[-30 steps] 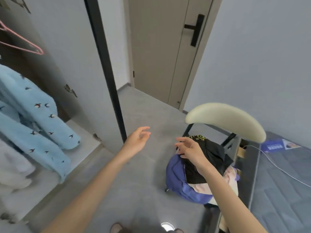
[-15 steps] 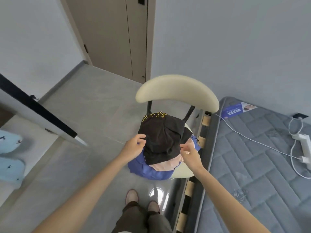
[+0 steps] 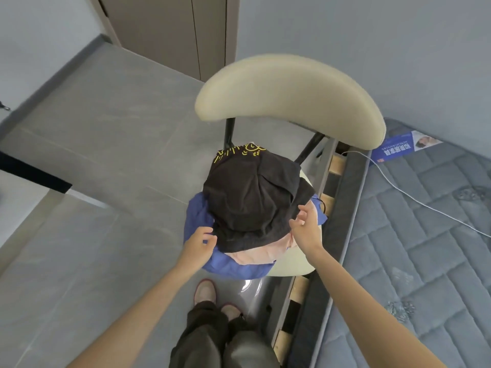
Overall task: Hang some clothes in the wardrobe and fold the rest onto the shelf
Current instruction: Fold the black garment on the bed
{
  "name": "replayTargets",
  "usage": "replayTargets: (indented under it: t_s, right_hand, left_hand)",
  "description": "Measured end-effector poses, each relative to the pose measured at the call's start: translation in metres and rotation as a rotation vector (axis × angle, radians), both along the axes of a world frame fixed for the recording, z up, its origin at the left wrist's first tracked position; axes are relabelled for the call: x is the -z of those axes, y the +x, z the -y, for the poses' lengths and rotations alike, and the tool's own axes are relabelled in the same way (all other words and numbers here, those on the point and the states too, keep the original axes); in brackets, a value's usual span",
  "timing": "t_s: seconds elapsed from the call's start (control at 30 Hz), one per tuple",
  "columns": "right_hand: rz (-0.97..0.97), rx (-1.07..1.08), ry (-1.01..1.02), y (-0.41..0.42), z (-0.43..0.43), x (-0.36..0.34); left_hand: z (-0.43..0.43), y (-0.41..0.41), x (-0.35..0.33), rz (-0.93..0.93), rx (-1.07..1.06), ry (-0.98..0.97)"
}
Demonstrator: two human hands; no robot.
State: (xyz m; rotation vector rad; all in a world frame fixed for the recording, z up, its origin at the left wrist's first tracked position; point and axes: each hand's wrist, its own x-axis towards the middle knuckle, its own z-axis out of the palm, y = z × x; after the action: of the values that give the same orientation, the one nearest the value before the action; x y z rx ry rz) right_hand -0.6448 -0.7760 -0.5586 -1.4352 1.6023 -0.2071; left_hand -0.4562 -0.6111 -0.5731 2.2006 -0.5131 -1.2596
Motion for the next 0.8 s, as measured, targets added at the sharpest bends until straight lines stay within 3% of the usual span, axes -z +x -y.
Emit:
replayTargets:
  t_s: [0.17,0.33,0.53,0.7,0.8]
  right_hand:
    - [0.011,0.076,-0.016,-0.002,0.019,0.058]
    - [0.067,0.201,-0.048,-0.003,0.033,0.100]
    - [0.318,0.438,0.172,-0.008,0.046,0.120]
    - [0.409,0.358,0.142,-0.008,0.054,0.103]
    - [0.587,0.318,0.176,-0.004,0.052,0.080]
  left_hand:
    - [-0.004,-0.014,0.056,-0.044,-0.131,-0.009]
    - [0.005,-0.029,0.088,-0.079,-0.264,-0.138]
    - [0.008,-0.032,0.115,0.004,-0.287,-0.252]
    - [0.010,-0.042,0.124,-0.007,-0.416,-0.357]
    - [0.011,-0.049,0.117,-0.022,-0.481,-0.386]
